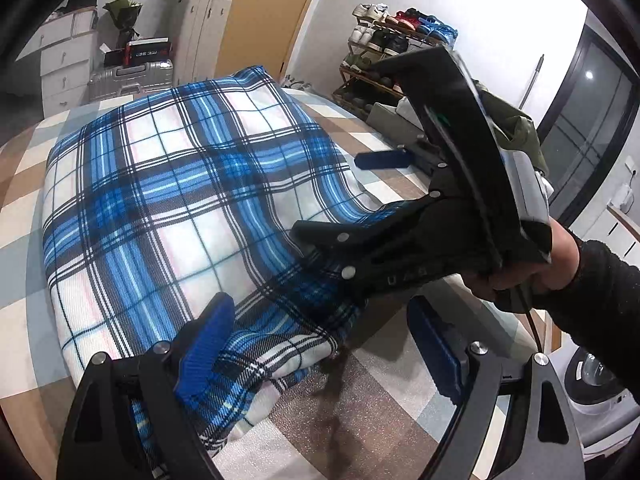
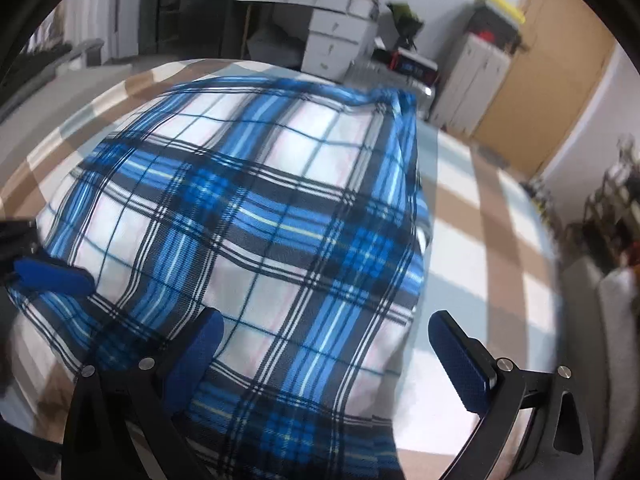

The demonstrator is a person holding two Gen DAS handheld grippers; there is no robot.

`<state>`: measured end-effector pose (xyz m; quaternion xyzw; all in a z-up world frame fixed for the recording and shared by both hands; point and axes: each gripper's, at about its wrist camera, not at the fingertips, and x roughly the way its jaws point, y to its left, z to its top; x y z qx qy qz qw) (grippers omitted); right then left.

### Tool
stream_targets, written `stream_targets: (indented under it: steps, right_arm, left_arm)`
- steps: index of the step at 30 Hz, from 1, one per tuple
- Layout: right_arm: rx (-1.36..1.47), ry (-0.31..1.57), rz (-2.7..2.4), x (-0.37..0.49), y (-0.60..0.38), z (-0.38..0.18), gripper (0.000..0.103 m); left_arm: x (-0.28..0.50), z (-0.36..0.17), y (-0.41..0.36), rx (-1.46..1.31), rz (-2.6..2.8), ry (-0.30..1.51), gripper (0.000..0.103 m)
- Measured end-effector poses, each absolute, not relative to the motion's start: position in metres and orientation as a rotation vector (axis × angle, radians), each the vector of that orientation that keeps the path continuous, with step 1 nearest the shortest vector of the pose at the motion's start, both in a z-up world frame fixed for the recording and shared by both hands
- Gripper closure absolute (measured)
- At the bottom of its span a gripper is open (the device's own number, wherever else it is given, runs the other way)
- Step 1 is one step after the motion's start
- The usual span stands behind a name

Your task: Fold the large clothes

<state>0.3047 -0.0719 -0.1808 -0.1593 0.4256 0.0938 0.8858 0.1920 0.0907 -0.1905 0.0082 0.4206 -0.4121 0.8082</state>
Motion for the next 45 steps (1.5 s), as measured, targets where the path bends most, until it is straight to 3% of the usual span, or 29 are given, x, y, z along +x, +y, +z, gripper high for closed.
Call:
stream_targets:
  steps: [6, 10, 14, 19, 26, 31, 36, 39, 41, 42, 45]
  right_arm:
    - [-0.141, 0.99, 0.223, 0.306, -0.096, -0.191, 0.0]
    - [-0.126, 1.01, 0.262, 0.289, -0.105, -0.191, 0.0]
    - [-0.122, 1.05, 0.314, 0.279, -0.111, -0.186, 0.0]
    - [-0.221, 0.876, 0.318, 0.264, -0.114, -0.145, 0.0]
    - [-0.069, 0.749, 0.443, 0.305, -0.1, -0.098, 0.0]
    - [-0.071, 0.89, 0.332, 0.36, -0.089, -0.128, 0.001]
    - [0.035, 0.95, 0.326, 0.357, -0.128, -0.147, 0.002]
    - [0.186, 1.01, 0.388, 0.356, -0.154, -0.156, 0.001]
    - [0.273, 1.061, 0.437, 0.361, -0.163, -0.164, 0.013]
    - [0.279, 1.067, 0.442, 0.361, -0.164, -0.166, 0.03]
    - [0.302, 1.101, 0.464, 0.365, -0.163, -0.172, 0.033]
  left_arm:
    - [0.186, -0.188, 0.093, 0.028, -0.885, 0.901, 0.019]
    - [0.178, -0.179, 0.099, 0.15, -0.9, 0.966, 0.019]
    - [0.178, -0.155, 0.129, 0.086, -0.925, 1.011, 0.019]
    - [0.195, -0.134, 0.167, -0.151, -0.95, 0.962, 0.019]
    - [0.2, -0.189, 0.112, -0.124, -0.975, 1.096, 0.019]
    - [0.189, -0.185, 0.11, -0.045, -0.941, 1.089, 0.019]
    - [0.207, -0.155, 0.154, -0.13, -0.798, 1.047, 0.019]
    - [0.241, -0.169, 0.171, -0.203, -0.705, 1.103, 0.019]
    - [0.267, -0.186, 0.17, -0.256, -0.666, 1.175, 0.019]
    - [0.276, -0.19, 0.168, -0.245, -0.662, 1.19, 0.019]
    - [0.297, -0.196, 0.158, -0.236, -0.675, 1.229, 0.019]
